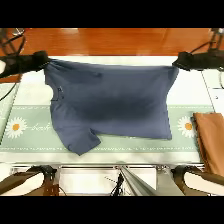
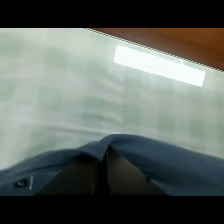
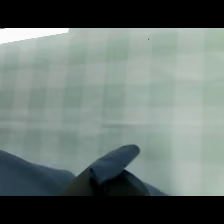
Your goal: Fold the shirts.
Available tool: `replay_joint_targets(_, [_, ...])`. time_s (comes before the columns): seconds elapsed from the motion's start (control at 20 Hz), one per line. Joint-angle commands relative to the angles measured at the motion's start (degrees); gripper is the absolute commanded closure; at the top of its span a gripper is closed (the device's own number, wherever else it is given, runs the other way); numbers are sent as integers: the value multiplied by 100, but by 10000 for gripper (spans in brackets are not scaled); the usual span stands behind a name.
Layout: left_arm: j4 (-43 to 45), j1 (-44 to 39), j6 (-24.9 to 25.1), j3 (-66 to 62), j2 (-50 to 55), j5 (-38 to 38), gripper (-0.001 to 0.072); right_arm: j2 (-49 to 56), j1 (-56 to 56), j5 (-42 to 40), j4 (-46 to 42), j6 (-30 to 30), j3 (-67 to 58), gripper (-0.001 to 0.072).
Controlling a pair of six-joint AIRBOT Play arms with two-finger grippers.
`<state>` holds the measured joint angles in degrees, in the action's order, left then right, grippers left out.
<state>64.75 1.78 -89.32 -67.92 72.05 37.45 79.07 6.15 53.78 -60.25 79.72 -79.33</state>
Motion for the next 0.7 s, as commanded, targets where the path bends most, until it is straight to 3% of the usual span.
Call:
replay_joint_targets(0.0, [-741,-74,4,-612,1215,-254,684,1526,-96,-103,-33,348,-1250,682])
replay_joint_targets(0.2, [-1038,-70,9,-710,1733,-4,683,2262,-96,70,-13,581,-1740,682])
replay_joint_targets(0.4, [-1038,20,155,-715,1860,780,683,2382,-35,592,-17,544,-1740,681])
replay_joint_targets(0.65, [-1036,610,544,-1128,1792,2448,683,2155,402,2024,-11,199,-1744,681])
